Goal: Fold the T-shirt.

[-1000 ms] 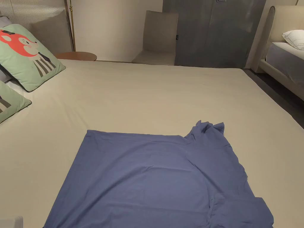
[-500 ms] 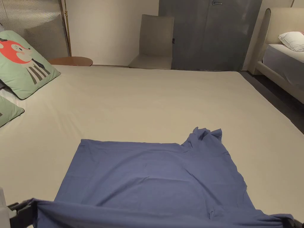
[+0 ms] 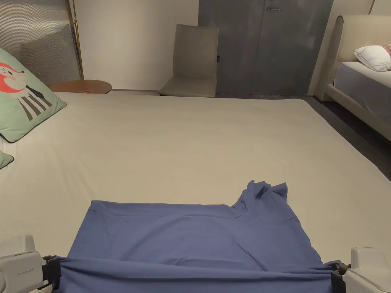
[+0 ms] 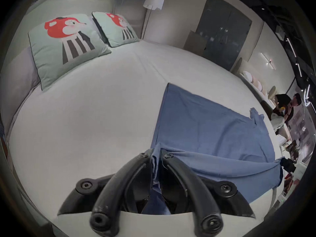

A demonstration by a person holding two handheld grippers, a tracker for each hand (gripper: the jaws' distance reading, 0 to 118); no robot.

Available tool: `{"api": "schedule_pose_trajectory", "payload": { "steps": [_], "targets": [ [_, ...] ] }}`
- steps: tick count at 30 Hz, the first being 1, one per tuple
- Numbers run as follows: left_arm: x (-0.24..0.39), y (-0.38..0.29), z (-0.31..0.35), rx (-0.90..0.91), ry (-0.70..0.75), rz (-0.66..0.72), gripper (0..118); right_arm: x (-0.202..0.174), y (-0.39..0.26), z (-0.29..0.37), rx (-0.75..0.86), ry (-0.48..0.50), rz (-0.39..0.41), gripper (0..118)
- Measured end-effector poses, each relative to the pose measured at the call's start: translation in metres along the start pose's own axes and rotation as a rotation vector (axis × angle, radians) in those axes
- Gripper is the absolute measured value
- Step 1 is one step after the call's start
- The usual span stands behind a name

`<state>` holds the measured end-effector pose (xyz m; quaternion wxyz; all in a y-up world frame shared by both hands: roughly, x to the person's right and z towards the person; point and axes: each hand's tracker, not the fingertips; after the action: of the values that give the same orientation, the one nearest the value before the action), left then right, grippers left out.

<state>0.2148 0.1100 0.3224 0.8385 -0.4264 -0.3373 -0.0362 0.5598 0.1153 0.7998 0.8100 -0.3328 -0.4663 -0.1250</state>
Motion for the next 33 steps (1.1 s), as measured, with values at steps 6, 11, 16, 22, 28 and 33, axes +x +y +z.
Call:
{"api": "schedule_pose_trajectory", "payload": {
  "steps": [6,11,16,22,28,33],
  "targets": [
    [0.001,-0.004,-0.009,-0.021,-0.001,0.023,1,-0.003,-0.003,-0.024,-0.054,-0.018,0.031,4],
    [0.007,-0.006,0.000,-0.013,0.007,-0.002,15,-0.001,-0.004,-0.016,-0.026,0.000,0.035,25],
    [0.027,-0.013,0.069,0.294,-0.033,-0.097,106,0.000,0.000,0.041,0.240,-0.023,0.017,110],
    [0.049,-0.031,0.133,0.520,-0.034,-0.216,104,-0.007,0.003,0.101,0.422,-0.037,-0.069,108],
    [0.048,-0.046,0.149,0.513,-0.074,-0.202,0,-0.019,-0.004,0.130,0.484,0.004,-0.083,1],
    [0.036,-0.056,0.141,0.405,-0.076,-0.206,0,-0.019,-0.011,0.140,0.472,0.046,-0.090,0]
  ]
}}
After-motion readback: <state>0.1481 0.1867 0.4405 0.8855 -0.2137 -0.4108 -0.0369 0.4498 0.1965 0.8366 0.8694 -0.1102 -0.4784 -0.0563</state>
